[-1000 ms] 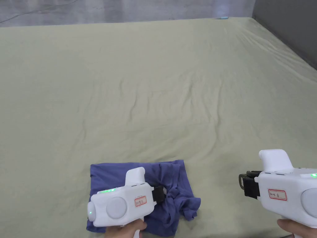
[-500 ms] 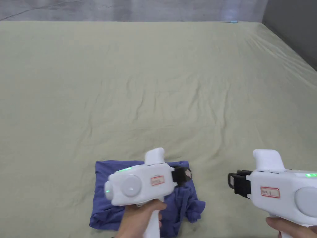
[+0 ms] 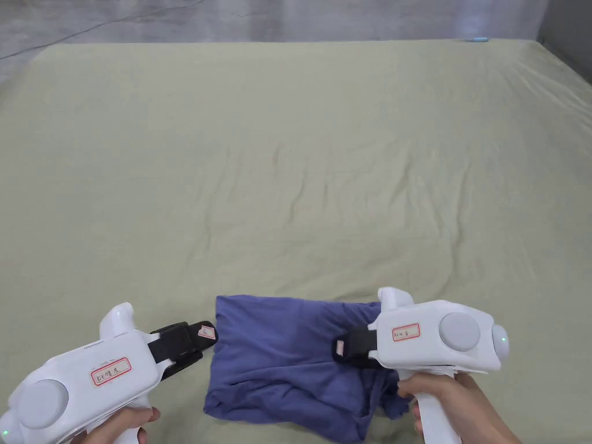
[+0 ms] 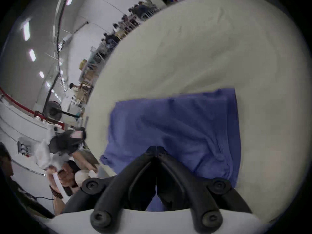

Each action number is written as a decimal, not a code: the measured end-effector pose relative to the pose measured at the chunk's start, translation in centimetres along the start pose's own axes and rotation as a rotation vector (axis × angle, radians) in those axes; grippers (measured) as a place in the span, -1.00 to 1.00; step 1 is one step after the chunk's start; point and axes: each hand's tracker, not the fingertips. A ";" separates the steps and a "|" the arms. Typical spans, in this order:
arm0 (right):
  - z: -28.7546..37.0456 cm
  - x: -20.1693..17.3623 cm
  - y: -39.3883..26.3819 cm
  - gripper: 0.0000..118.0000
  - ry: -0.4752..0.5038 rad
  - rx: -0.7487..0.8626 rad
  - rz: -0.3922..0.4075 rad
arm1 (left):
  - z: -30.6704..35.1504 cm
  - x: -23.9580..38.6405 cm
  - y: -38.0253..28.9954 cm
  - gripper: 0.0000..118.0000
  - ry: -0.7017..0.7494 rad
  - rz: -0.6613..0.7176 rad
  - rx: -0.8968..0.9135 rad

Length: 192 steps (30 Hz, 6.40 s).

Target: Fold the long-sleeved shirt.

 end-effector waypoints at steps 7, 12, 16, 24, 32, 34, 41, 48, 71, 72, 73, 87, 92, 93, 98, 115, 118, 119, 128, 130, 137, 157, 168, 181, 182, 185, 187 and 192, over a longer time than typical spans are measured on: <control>-0.9 3.6 -0.7 -0.96 0.134 0.004 -0.145 | -3.4 -3.5 -0.3 1.00 -0.079 0.166 -0.055; -0.8 3.4 -0.7 -0.96 0.135 0.007 -0.129 | -7.3 -5.0 -1.4 1.00 -0.201 0.219 -0.111; -0.8 3.5 -0.7 -0.96 0.144 0.009 -0.139 | -9.0 -4.0 -1.8 1.00 -0.280 0.213 -0.087; -0.7 3.2 -1.0 -0.96 0.139 0.021 -0.140 | -9.3 -2.5 -1.1 -0.87 -0.089 -0.016 -0.147; 1.1 -4.4 -1.5 -0.96 -0.147 0.199 0.198 | -6.6 -2.6 1.0 -0.87 -0.141 0.006 -0.076; 0.8 -7.8 -1.7 -0.96 -0.235 0.305 0.387 | -6.2 -2.8 1.9 -0.87 -0.111 -0.027 -0.076; -4.7 -18.7 0.7 -0.96 -0.255 0.476 0.635 | -1.4 -7.6 8.1 -0.87 -0.095 -0.074 -0.008; -14.9 -29.6 2.7 -0.96 -0.047 0.425 0.754 | 9.0 -17.7 17.6 -0.87 0.081 -0.175 0.062; -5.9 -30.4 5.6 -0.96 -0.058 0.585 0.783 | 16.0 -4.3 19.5 -1.00 0.303 -0.540 0.429; -4.0 -29.6 6.0 -0.96 -0.087 0.619 0.775 | 15.6 -1.9 18.8 -1.00 0.273 -0.560 0.459; -1.7 -28.6 6.4 -0.96 -0.125 0.655 0.765 | 15.2 0.6 17.9 -1.00 0.256 -0.575 0.513; 19.5 -15.5 4.9 -0.96 -0.618 1.108 0.507 | 4.7 19.1 7.4 -1.00 0.308 -0.815 0.825; 19.9 -11.4 1.7 -0.96 -0.682 1.139 0.448 | 1.4 19.1 2.6 -1.00 0.295 -0.880 0.800; 19.8 -10.7 1.3 -0.96 -0.680 1.149 0.420 | 0.9 18.9 1.8 -1.00 0.299 -0.872 0.802; 18.6 -8.4 -0.1 -0.96 -0.709 1.130 0.417 | -1.3 17.0 -0.5 -1.00 0.300 -0.824 0.750; 17.8 -8.3 -0.3 -0.96 -0.680 1.102 0.421 | -1.4 15.8 -0.1 -1.00 0.324 -0.799 0.724; 17.7 -8.3 -0.4 -0.96 -0.679 1.103 0.420 | -1.4 15.7 -0.2 -1.00 0.326 -0.806 0.720; 17.8 -8.3 -0.4 -0.96 -0.676 1.103 0.418 | -1.4 15.7 -0.3 -1.00 0.325 -0.806 0.718; 17.0 -7.3 -0.4 1.00 -0.690 1.070 0.408 | -0.7 16.0 1.1 1.00 0.324 -0.792 0.722; 17.1 -7.1 -0.4 1.00 -0.707 1.092 0.408 | -1.6 15.8 0.1 1.00 0.334 -0.823 0.729; 17.9 -6.9 -0.6 1.00 -0.645 1.176 0.416 | -2.6 15.2 -1.3 1.00 0.370 -0.960 0.770; 18.0 -7.4 -0.9 1.00 -0.699 1.126 0.439 | -1.7 16.9 -0.3 1.00 0.345 -0.876 0.774; 18.3 -7.1 -0.8 1.00 -0.702 1.139 0.432 | -1.7 17.2 -0.3 1.00 0.319 -0.850 0.767; 18.2 -6.9 -0.9 1.00 -0.708 1.127 0.429 | -1.6 16.6 -0.3 1.00 0.321 -0.827 0.775; 18.2 -6.9 -0.9 1.00 -0.710 1.128 0.428 | -1.6 16.6 -0.3 1.00 0.317 -0.830 0.773; 18.1 -6.9 -0.9 1.00 -0.712 1.127 0.424 | -1.7 16.6 -0.4 1.00 0.327 -0.843 0.786; 18.1 -6.9 -0.9 1.00 -0.708 1.123 0.425 | -1.8 16.7 -0.4 1.00 0.326 -0.848 0.778; 17.8 -6.9 -0.8 1.00 -0.702 1.118 0.437 | -2.0 16.6 -0.5 1.00 0.327 -0.850 0.767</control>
